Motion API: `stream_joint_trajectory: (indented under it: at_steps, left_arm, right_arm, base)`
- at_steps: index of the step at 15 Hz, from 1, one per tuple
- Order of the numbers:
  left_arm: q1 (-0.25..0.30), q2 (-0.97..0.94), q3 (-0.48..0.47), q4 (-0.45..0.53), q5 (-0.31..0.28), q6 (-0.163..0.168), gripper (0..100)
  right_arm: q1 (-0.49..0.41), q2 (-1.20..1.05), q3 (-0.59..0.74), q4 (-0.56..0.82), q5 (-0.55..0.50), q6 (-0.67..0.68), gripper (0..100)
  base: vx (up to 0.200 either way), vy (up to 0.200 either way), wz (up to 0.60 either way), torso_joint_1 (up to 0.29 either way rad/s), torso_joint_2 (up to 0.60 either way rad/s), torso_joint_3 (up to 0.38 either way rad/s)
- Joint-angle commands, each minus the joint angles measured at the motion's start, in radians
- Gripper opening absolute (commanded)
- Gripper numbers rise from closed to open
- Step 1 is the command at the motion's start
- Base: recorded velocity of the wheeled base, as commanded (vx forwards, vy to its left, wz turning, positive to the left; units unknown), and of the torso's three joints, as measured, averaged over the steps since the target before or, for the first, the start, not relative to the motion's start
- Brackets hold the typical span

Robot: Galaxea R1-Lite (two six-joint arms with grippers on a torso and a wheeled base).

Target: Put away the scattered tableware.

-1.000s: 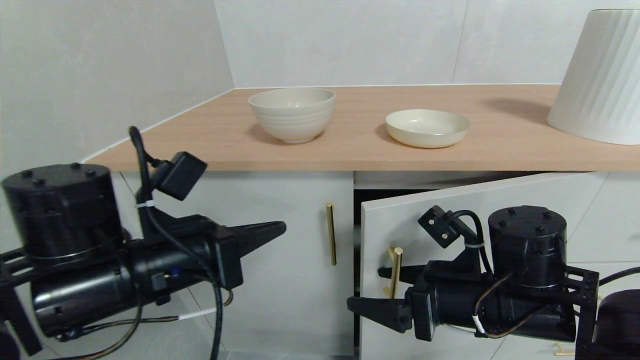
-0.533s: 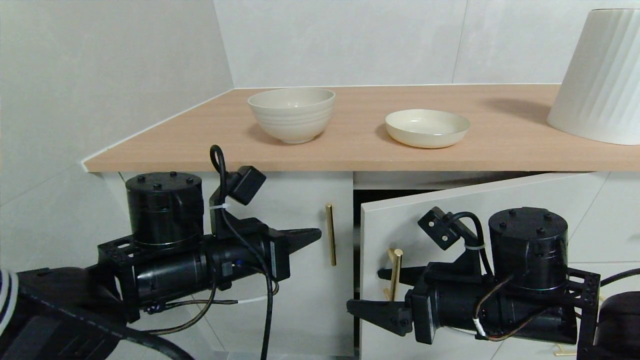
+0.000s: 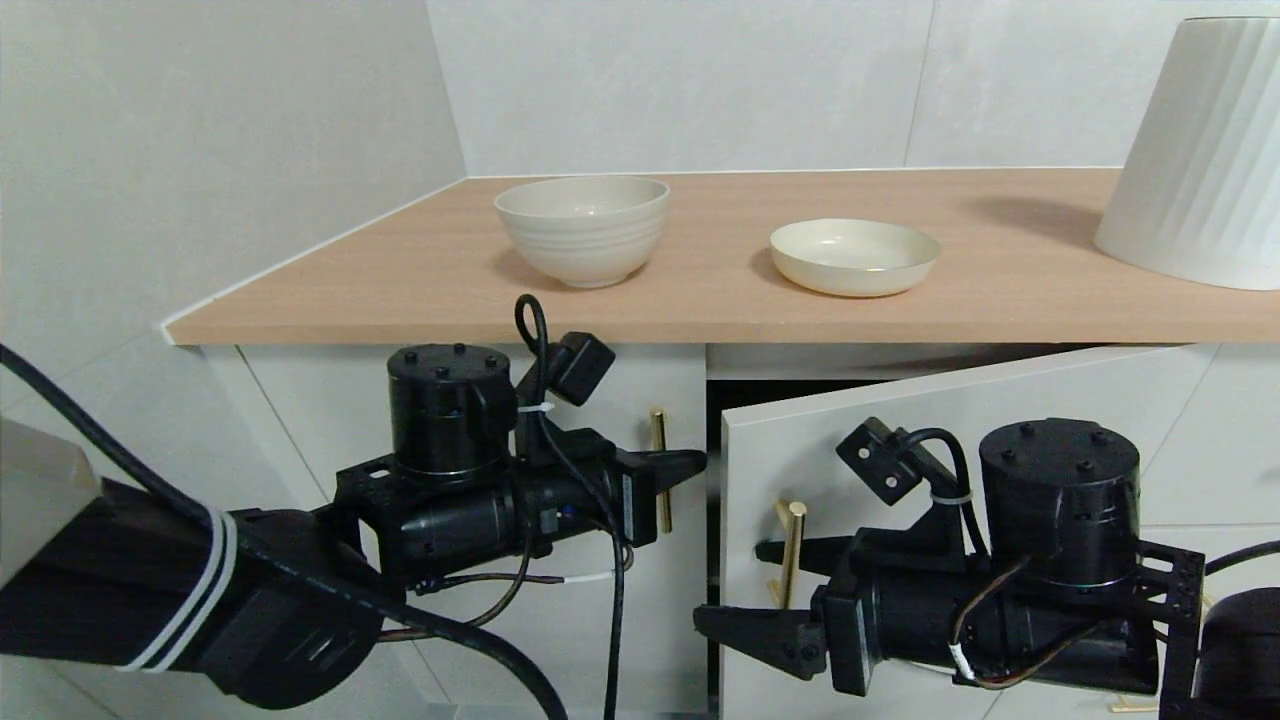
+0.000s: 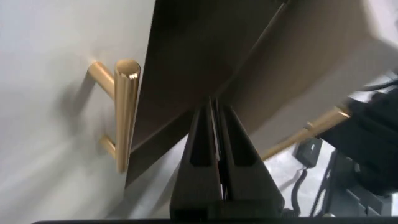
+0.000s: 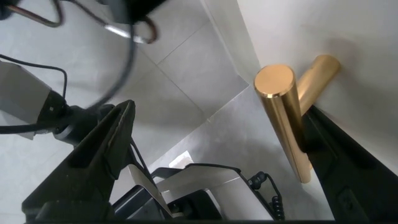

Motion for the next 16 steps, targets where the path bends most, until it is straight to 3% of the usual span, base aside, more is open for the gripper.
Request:
stream_joint_trajectory:
  at_steps: [1, 4, 11, 16]
  left_arm:
    - [-0.019, 0.045, -0.010, -0.023, -0.002, 0.000, 0]
    - [-0.059, 0.111, -0.068, -0.052, 0.009, 0.000, 0]
    - [-0.099, 0.131, -0.073, -0.106, 0.011, -0.003, 0]
    - [-0.114, 0.129, -0.079, -0.112, 0.011, -0.006, 0]
  right_arm:
    - [0.002, 0.003, 0.001, 0.001, 0.001, 0.001, 100]
    - [0.002, -0.005, 0.009, 0.001, 0.001, -0.002, 100]
    - [-0.004, -0.007, 0.010, 0.001, -0.004, -0.007, 100]
    - [-0.119, -0.025, 0.029, -0.005, -0.008, -0.010, 100]
  base:
    - [0.000, 0.000, 0.00, 0.000, 0.00, 0.000]
    - [0.000, 0.000, 0.00, 0.000, 0.00, 0.000]
    - [0.000, 0.000, 0.00, 0.000, 0.00, 0.000]
    - [0.000, 0.000, 0.00, 0.000, 0.00, 0.000]
